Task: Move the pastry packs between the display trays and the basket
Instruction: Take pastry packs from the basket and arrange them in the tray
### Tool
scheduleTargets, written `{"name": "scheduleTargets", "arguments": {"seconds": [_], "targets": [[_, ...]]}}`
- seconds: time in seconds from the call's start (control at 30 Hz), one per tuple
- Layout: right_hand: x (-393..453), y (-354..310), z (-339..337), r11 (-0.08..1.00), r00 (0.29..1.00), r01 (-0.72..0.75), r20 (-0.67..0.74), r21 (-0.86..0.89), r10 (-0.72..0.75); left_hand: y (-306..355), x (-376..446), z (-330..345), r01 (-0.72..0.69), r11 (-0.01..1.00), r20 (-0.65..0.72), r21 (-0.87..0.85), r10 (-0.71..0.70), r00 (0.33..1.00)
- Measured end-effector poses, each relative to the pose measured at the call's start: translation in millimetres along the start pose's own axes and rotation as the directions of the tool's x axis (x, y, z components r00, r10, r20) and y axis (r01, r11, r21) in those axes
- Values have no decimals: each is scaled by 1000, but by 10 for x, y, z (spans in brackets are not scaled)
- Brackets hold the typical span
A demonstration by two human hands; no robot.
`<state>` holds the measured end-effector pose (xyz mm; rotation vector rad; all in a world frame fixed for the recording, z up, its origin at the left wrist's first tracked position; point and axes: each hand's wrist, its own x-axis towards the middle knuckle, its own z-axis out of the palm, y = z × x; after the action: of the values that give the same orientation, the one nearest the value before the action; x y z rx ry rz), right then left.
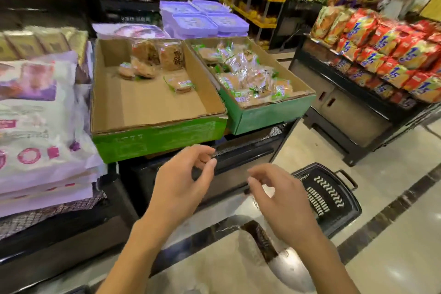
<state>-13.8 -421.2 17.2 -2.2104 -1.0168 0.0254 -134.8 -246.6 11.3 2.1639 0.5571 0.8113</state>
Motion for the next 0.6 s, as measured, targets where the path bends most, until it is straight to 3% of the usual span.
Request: {"name": "scheduleTargets", "arguments": {"seconds": [0.17,0.33,0.47,0.6], "targets": [[904,214,74,998,1000,18,4,60,-19,-258,750,123,40,999,7,16,-40,999],[2006,322,541,982,977,116,160,146,-139,-756,1464,21,151,987,-142,53,-142,980],[2911,234,995,948,932,249,218,196,-290,-1107,1952,-94,237,964,-281,119,-196,939],[3754,32,1429,891,838,369,320,264,-442,-1352,2355,-183,381,919,-376,105,-318,870]]}}
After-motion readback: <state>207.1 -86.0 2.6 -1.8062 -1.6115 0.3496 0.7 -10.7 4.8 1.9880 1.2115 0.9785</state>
